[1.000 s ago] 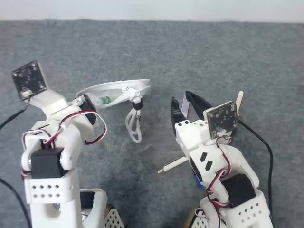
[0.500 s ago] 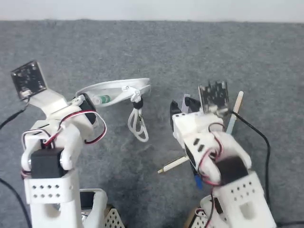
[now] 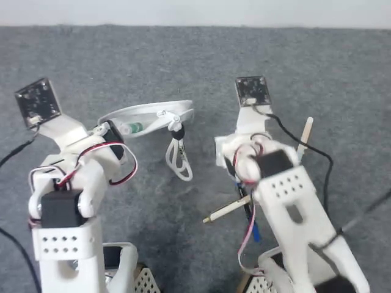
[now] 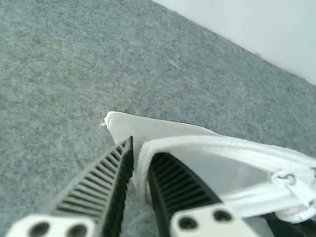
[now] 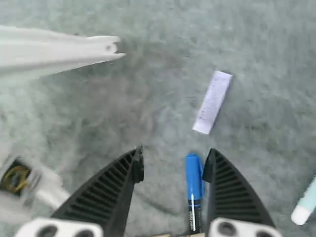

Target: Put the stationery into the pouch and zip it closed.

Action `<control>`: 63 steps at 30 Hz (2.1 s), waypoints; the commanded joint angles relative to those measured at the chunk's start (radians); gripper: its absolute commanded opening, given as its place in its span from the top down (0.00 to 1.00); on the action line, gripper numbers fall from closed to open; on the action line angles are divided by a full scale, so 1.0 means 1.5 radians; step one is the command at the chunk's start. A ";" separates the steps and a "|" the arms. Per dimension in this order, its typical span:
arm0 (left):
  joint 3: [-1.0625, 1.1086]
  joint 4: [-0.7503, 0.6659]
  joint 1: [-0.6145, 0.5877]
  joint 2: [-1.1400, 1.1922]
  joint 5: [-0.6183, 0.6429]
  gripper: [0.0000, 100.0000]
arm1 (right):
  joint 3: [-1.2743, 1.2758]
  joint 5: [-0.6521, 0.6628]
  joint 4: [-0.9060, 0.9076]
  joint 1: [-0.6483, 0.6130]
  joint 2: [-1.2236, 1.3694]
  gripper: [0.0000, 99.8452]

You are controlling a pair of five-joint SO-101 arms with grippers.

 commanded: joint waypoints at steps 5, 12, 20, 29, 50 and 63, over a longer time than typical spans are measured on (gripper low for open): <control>-0.010 -0.029 -0.005 -0.002 0.011 0.99 | -0.150 -0.009 -0.006 0.057 0.176 0.84; -0.010 -0.029 -0.005 -0.002 0.011 0.99 | -0.261 -0.008 0.001 0.057 0.342 0.84; -0.010 -0.029 -0.005 -0.003 0.011 0.99 | -0.355 -0.007 0.002 0.070 0.481 0.84; -0.010 -0.029 -0.005 -0.003 0.011 0.99 | -0.462 -0.005 0.081 0.092 0.597 0.84; -0.008 -0.029 -0.005 -0.003 0.010 0.99 | -0.522 -0.004 0.139 0.087 0.681 0.99; -0.008 -0.028 -0.006 -0.003 0.009 0.99 | -0.561 -0.004 0.255 0.076 0.639 0.99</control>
